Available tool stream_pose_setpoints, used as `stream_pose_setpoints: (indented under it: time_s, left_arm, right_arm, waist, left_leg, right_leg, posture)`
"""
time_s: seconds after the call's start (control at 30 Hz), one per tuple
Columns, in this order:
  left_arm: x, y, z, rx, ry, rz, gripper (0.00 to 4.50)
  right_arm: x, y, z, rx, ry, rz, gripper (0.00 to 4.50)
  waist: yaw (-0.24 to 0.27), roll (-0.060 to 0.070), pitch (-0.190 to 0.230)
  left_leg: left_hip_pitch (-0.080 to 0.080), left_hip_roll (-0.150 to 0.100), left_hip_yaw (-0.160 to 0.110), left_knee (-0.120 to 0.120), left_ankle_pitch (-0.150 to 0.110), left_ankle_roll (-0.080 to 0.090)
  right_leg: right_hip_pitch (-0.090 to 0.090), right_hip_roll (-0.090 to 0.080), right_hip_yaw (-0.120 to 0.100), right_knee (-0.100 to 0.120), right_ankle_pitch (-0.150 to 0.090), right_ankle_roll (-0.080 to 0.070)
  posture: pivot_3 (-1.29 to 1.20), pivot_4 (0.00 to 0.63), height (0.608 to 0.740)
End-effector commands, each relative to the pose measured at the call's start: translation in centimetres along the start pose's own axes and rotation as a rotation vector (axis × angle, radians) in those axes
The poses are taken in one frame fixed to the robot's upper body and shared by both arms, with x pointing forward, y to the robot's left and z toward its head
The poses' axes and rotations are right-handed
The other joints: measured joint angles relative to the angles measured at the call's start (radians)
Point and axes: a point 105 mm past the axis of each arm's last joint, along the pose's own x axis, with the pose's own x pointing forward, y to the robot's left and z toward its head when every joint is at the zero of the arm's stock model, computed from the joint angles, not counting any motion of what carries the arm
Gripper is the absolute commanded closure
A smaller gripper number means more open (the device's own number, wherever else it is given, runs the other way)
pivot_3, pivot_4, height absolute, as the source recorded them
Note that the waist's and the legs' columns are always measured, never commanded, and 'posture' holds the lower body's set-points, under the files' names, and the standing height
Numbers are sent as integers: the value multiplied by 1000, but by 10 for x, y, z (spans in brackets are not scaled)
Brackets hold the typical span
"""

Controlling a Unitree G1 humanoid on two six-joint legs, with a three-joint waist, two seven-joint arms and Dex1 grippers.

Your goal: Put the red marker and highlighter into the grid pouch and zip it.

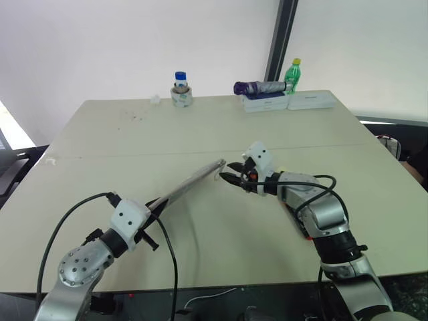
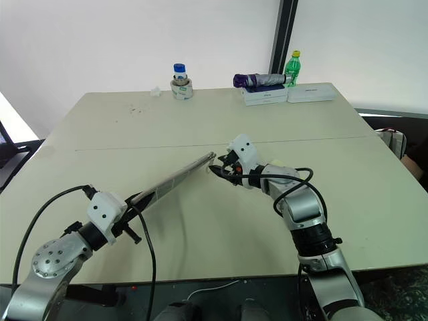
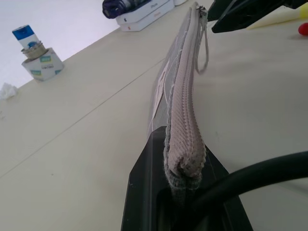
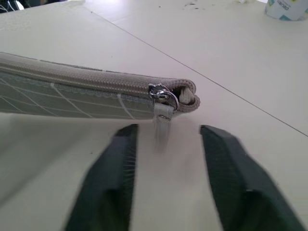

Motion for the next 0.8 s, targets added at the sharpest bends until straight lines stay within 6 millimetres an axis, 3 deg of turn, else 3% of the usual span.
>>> stream_pose_setpoints:
  time_s: [0.03, 0.33, 0.57, 0.8]
  left_arm:
    - [0, 0, 14, 26, -54, -2, 4500]
    - [5, -3, 16, 17, -64, -11, 4500]
    - [11, -4, 14, 0, -60, 10, 4500]
    - [13, -7, 13, -15, -61, 20, 4500]
  right_arm:
    - [0, 2, 15, -4, -49, 9, 4463]
    - [1, 11, 21, -5, -65, 32, 4463]
    - [-4, 39, 28, -40, -83, 155, 4463]
    - [-6, 51, 29, -37, -79, 202, 4463]
  waist:
    - [0, 0, 0]
    - [0, 0, 0]
    - [0, 0, 0]
    - [0, 0, 0]
  left_leg:
    - [0, 0, 0, 0, 0, 0]
    - [0, 0, 0, 0, 0, 0]
    - [0, 0, 0, 0, 0, 0]
    - [0, 0, 0, 0, 0, 0]
  right_leg:
    - [0, 0, 0, 0, 0, 0]
    - [0, 0, 0, 0, 0, 0]
    - [0, 0, 0, 0, 0, 0]
    - [0, 0, 0, 0, 0, 0]
  posture:
    - [0, 150, 740]
    - [0, 150, 740]
    - [0, 150, 740]
    - [0, 150, 740]
